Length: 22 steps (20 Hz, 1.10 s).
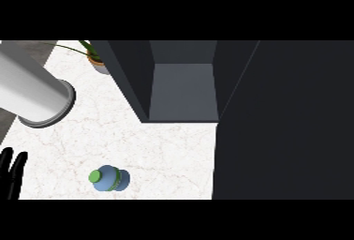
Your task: Pick up the bottled water, place it into the cabinet and close the cabinet
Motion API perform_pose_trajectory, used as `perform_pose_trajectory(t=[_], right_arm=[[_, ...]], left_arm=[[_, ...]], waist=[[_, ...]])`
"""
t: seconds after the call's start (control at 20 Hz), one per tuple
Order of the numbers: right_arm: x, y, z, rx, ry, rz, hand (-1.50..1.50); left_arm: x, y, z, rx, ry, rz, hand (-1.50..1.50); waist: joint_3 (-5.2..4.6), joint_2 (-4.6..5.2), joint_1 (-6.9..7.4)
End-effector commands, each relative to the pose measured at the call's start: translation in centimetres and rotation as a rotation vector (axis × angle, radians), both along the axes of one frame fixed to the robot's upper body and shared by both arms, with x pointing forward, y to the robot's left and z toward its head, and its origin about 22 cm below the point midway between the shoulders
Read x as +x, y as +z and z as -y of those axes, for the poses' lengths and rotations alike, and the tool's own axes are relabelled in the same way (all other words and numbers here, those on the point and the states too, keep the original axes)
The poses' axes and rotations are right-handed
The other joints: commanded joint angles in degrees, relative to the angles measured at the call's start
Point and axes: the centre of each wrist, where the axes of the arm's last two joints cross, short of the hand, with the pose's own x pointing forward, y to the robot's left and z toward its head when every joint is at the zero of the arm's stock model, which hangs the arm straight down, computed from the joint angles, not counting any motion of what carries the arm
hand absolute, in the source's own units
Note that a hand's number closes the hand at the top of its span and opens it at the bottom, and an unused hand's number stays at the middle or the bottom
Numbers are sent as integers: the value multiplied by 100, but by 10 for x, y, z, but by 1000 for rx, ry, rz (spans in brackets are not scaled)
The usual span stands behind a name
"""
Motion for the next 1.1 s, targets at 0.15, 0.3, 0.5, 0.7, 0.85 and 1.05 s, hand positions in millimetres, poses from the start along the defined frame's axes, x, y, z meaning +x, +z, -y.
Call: perform_pose_trajectory(t=[0.15, 0.3, 0.5, 0.7, 0.85, 1.05], right_arm=[[-37, 25, -3, 25, -5, 13, -150], [-43, 21, 2, 6, 5, 14, -150], [-50, 27, -1, 25, 23, 21, -150], [-50, 30, -10, 36, 2, 32, -150], [-55, 23, -5, 30, 28, 31, -150], [-54, 7, -10, 15, 32, 9, -150]], left_arm=[[-8, -20, -1, 24, 58, -105, -150], [2, -48, -13, -7, 74, -137, -150], [-5, -60, -13, -5, 56, -176, -150], [23, -92, -31, -59, 24, -260, -150], [10, -134, -24, -116, 12, -287, -150], [24, -175, -36, -155, 33, -298, -150]], waist=[[-3, 0, -24], [-7, -1, -45], [-6, 1, -9], [-17, 26, -63], [-14, -3, -67], [-16, 4, -113]])
